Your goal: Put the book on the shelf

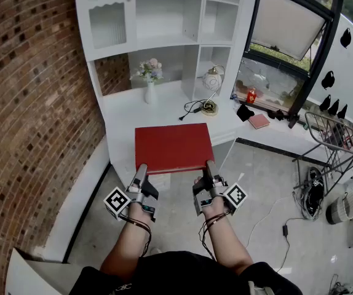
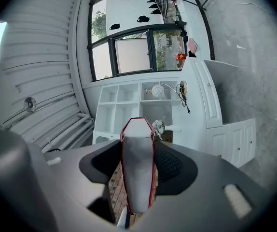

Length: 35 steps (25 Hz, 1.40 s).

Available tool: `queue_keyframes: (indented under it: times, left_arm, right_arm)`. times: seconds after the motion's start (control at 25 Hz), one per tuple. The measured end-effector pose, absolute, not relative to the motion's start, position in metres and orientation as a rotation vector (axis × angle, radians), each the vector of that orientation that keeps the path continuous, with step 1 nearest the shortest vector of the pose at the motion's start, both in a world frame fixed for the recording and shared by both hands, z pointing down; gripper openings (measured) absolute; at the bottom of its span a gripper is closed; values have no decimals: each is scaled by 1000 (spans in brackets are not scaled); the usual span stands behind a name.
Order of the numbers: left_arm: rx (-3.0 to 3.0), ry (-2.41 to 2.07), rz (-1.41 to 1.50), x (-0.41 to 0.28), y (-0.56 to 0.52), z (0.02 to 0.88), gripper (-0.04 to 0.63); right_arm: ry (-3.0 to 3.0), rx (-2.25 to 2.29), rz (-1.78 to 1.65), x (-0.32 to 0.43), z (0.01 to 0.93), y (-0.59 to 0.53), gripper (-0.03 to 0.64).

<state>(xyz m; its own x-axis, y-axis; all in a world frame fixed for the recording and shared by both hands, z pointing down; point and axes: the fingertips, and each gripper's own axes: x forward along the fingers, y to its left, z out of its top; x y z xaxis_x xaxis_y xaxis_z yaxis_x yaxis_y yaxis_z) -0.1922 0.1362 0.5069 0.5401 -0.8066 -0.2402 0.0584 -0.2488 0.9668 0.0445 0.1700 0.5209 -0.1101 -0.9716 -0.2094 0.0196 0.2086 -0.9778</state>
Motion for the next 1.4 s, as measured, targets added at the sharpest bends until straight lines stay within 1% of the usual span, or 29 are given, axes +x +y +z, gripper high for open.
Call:
queue_keyframes:
  times: [0.28,0.76,1.4]
  left_arm:
    - [1582,-653,-915,-195,133,522,250]
    - [1580,-648,-905,-212,122,523,250]
    - [1557,-590,-893,-266,84,540,250]
  right_arm:
    - [1395,-996,-1132,43,523,167,231]
    - [1389,-1012,-1136,26,527,155,233]
    - [1381,-1052,-1121,-32,540,128,233]
